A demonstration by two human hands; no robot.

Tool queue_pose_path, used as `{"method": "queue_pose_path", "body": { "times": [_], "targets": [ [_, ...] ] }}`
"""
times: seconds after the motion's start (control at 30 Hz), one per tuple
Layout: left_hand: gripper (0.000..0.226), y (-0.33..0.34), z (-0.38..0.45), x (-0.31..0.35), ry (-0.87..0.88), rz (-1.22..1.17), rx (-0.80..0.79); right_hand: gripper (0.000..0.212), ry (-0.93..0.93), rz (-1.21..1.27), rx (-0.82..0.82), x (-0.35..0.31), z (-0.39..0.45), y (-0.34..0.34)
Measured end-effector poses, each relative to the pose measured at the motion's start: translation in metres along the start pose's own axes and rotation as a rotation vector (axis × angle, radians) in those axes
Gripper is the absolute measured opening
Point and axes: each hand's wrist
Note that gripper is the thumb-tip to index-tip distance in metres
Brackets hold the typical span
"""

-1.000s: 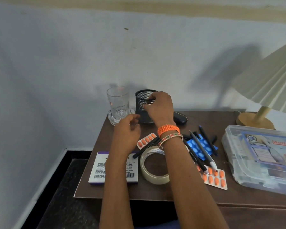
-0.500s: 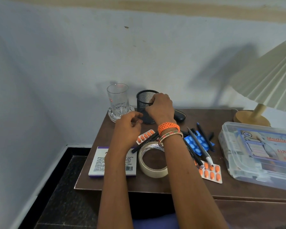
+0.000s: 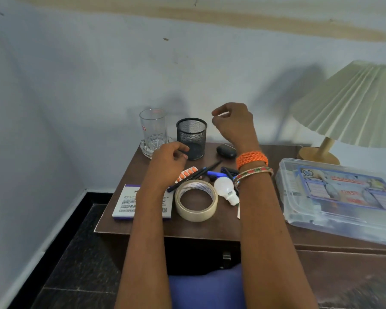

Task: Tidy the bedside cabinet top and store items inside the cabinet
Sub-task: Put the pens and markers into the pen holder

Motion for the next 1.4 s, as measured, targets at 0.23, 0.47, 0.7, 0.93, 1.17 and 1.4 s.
{"method": "queue_pose_path", "body": {
  "times": [0.23,0.47,0.7,0.93,1.17,1.4],
  "targets": [
    [0.025,0.020,-0.027,0.047,0.107,-0.099,0.006,0.021,0.065,-0.098,0.050,0.009,-0.019,-0.057],
    [0.023,0.003,-0.002,0.104,0.227,0.060,-0.085,0.022,0.048,-0.243,-0.007,0.017,-0.033,-0.053],
    [0.023,0.020,-0.003,0.063,0.158,0.002,-0.112,0.037,0.069,-0.633,-0.354,0.044,-0.038,-0.022],
    [0.021,0.028,0.005,0.059,0.190,0.052,-0.123,0.043,0.156,-0.706,-0.389,0.064,-0.024,-0.009],
    [0.019,0.036,0.001,0.053,0.166,0.200,-0.176,0.055,0.218,-0.643,-0.482,0.077,-0.021,-0.003],
    [0.014,0.031,0.000,0.050,0.112,0.057,-0.184,0.035,0.263,-0.231,-0.365,0.071,-0.011,-0.025]
  ]
}}
Point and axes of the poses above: each hand's wrist, its own z-axis towards the middle knuckle, its own y-axis out of the palm, x = y × z, and after that the axes turned 4 degrees about -x, right-handed
